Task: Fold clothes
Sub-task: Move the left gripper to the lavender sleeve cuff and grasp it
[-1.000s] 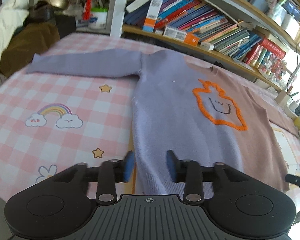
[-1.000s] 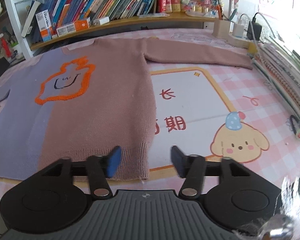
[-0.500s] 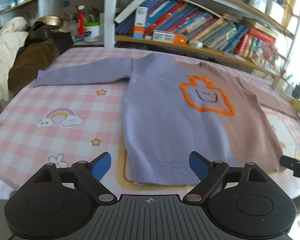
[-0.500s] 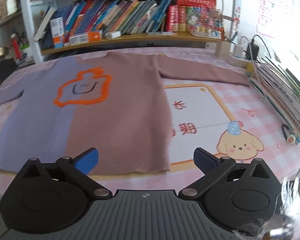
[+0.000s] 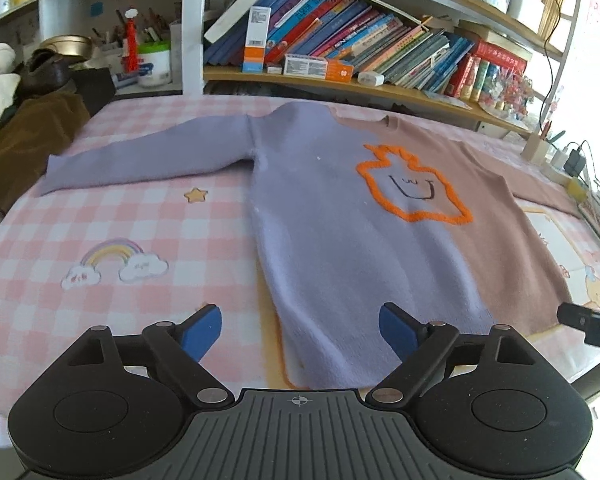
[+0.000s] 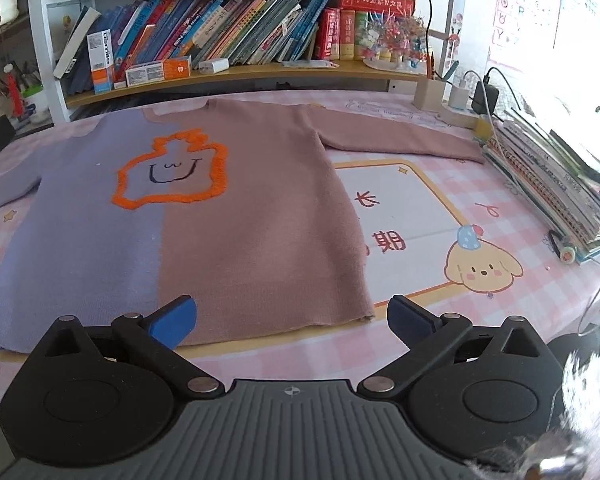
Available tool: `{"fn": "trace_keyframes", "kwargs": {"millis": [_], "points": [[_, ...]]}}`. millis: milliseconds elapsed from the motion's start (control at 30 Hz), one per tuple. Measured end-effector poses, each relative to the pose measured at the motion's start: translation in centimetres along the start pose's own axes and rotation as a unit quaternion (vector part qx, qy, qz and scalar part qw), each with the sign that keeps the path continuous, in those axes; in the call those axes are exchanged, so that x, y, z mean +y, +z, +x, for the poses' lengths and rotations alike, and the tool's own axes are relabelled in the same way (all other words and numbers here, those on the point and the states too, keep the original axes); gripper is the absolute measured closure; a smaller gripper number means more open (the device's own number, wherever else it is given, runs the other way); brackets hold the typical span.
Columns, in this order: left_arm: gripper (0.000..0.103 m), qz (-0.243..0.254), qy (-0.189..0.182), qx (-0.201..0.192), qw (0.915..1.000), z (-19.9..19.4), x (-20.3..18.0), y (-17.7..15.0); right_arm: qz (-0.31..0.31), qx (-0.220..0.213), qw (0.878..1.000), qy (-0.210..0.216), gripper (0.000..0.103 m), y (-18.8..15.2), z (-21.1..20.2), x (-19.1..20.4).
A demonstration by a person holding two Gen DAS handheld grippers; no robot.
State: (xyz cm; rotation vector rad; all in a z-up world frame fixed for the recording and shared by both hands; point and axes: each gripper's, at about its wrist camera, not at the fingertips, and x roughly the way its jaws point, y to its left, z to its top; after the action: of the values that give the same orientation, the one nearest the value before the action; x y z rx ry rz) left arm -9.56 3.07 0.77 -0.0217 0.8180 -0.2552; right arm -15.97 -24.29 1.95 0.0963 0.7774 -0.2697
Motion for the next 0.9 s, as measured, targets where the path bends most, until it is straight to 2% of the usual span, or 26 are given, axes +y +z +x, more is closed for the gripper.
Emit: {"fn": "trace_keyframes", "kwargs": {"millis": [267,467,700,900], "points": [[0.014,0.007,-0.028,0.005,0.9996,1.3,4.5,1.9,0.017,0.003,0.999,-0.034,0.0,-0.2,-0.7,4.2],[0.014,-0.013,-0.015,-0.005,0.9998,2.4,9.3,3.7,0.032,0.001,0.998,-0.053,0.0,-0.3,-0.9,7.1],[0.014,-0.074,0.032,-0.034,0.9961,3.6,16.9,5.4,0.035,0.01,0.996,-0.077,0.0,-0.4,-0.9,9.9],[0.014,-0.157,0.058,-0.062,0.984,5.3,23.2,6.1,0.017,0.018,0.995,-0.093,0.0,-0.2,-1.2,11.4]]}}
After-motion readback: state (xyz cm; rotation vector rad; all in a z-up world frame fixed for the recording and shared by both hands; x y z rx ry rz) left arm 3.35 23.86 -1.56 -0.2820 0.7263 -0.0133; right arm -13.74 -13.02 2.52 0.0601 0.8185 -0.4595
